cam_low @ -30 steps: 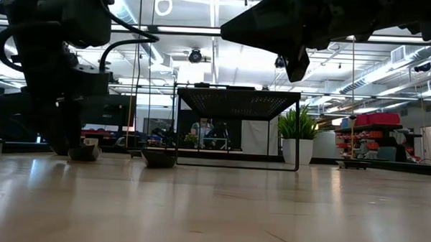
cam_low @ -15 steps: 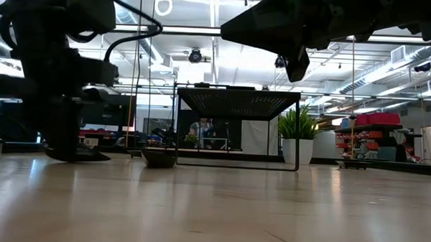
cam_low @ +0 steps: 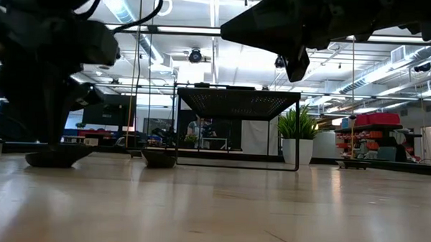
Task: Pick & Place Mini shaped plates
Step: Stack the black drop-shaped plate on top of the black drop-shaped plates on the shelf
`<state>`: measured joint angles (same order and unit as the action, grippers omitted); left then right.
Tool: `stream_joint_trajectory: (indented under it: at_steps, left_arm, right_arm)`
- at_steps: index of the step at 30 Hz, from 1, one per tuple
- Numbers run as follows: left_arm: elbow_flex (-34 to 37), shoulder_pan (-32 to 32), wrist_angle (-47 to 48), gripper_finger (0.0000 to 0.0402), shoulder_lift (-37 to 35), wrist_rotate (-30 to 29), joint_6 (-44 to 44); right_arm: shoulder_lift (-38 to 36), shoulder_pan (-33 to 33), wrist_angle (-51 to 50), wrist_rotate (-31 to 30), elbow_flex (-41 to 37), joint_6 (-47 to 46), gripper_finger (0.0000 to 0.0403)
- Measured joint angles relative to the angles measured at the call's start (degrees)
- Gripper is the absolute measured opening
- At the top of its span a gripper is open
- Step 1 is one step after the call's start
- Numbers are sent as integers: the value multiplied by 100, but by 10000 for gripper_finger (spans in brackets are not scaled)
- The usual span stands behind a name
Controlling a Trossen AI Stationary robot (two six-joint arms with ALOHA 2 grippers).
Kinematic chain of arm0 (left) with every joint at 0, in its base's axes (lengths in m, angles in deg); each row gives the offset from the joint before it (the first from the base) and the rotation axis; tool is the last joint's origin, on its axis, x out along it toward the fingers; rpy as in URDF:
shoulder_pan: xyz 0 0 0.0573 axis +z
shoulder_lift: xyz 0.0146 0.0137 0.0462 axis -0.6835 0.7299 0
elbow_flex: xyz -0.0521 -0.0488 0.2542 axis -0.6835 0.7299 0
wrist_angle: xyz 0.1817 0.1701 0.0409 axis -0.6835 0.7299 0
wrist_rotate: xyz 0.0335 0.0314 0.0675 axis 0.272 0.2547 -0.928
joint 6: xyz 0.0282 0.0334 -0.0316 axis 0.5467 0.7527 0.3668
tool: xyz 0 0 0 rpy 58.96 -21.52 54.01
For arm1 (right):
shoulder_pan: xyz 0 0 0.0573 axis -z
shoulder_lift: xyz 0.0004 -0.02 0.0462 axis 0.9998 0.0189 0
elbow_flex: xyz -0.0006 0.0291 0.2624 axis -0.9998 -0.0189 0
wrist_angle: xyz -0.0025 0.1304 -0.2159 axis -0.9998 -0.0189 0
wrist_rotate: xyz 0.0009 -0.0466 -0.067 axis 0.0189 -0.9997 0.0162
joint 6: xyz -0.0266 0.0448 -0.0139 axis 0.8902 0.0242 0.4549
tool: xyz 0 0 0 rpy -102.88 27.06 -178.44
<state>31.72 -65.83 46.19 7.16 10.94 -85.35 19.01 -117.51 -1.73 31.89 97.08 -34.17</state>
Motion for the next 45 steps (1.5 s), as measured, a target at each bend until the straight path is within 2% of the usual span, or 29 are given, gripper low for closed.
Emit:
stream_joint_trajectory:
  at_steps: [5,8,10,13,17,21,28,33,40,45]
  left_arm:
    - [-362,2,89,56,0,236,56]
    - [-664,3,671,66,0,225,209]
    - [-819,-1,1261,70,-15,-134,213]
    - [-904,69,1887,66,-17,-969,48]
    - [-869,323,2465,51,-9,-1190,27]
    - [-655,547,2382,45,-9,-975,321]
    - [-244,819,1874,58,-9,-922,393]
    - [-59,638,1316,53,-11,-421,350]
    - [-40,117,1058,30,-11,-318,-147]
    - [-40,-361,441,19,-11,-268,-618]
  right_arm:
    - [0,2,0,0,0,-11,9]
    - [0,2,2,0,0,-21,9]
    - [0,2,2,0,0,-20,9]
    - [0,12,2,-2,0,-20,9]
    - [0,15,4,-1,0,-20,9]
    - [0,15,4,-2,0,-20,9]
    - [2,15,4,-2,0,-20,9]
    - [2,15,4,-1,0,-22,9]
    - [2,15,4,-2,0,-21,9]
    - [2,15,4,-2,0,-20,9]
